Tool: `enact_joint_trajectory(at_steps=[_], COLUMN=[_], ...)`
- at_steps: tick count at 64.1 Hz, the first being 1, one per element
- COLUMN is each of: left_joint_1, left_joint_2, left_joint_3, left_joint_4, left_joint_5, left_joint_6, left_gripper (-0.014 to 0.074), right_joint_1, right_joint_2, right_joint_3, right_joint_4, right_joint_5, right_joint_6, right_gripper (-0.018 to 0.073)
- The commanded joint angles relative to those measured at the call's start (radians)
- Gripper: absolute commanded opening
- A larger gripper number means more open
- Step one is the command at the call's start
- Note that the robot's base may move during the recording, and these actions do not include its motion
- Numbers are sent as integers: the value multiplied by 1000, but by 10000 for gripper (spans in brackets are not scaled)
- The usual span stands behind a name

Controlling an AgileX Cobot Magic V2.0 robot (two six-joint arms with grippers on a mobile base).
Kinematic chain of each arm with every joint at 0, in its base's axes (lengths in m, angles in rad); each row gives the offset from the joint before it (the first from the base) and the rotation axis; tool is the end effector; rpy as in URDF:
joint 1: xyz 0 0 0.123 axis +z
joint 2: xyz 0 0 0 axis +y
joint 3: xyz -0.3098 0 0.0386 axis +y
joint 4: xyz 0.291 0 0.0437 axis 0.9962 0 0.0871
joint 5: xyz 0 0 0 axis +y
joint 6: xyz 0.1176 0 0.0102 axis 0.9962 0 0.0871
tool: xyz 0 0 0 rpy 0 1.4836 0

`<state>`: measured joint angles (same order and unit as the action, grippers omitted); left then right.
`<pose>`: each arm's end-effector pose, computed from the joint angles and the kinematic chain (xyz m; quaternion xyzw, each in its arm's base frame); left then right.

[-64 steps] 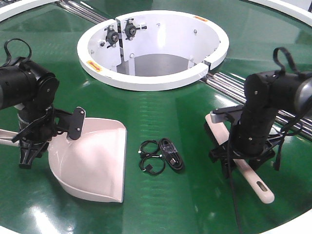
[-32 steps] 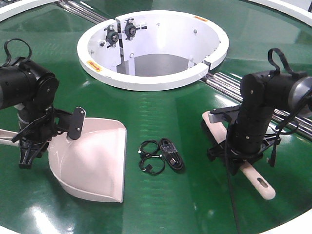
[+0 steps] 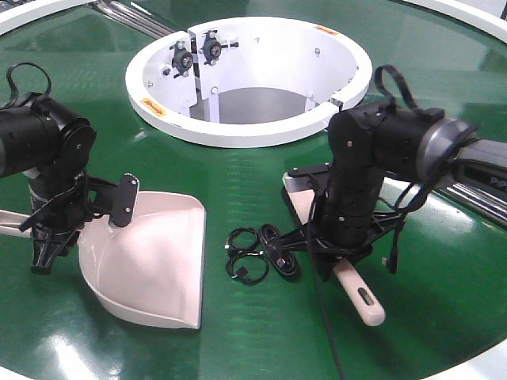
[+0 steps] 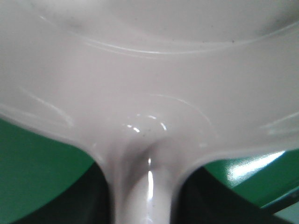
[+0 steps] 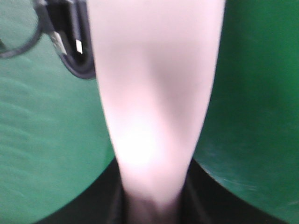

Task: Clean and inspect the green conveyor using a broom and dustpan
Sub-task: 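Sweep the black cable with the brush into the held dustpan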

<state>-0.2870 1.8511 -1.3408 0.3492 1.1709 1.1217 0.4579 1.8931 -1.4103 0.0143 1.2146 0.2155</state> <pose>0.3922 -0.0770 0.1940 -0.6906 -0.7054 -0.1409 0.0750 0.3653 0.1818 0.1903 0.1183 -0.9928 0.0002 0.0208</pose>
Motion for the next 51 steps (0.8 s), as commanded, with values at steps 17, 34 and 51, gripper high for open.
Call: enact_joint_trajectory(at_steps=[17, 34, 51], left_joint_1=[-6, -6, -6], left_joint_2=[-55, -55, -55], left_joint_3=[-28, -28, -28], left_joint_4=[20, 20, 20], left_joint_5=[20, 20, 20], left_joint_6=[-3, -3, -3], left_gripper=[-7, -7, -7], right_joint_1=[-2, 3, 58], right_joint_2=[-24, -24, -21], right_joint_3=[-20, 43, 43], right_joint_4=[-14, -3, 36], right_joint_5=[78, 78, 77], right_joint_6=[105, 132, 126], right_gripper=[-4, -4, -4])
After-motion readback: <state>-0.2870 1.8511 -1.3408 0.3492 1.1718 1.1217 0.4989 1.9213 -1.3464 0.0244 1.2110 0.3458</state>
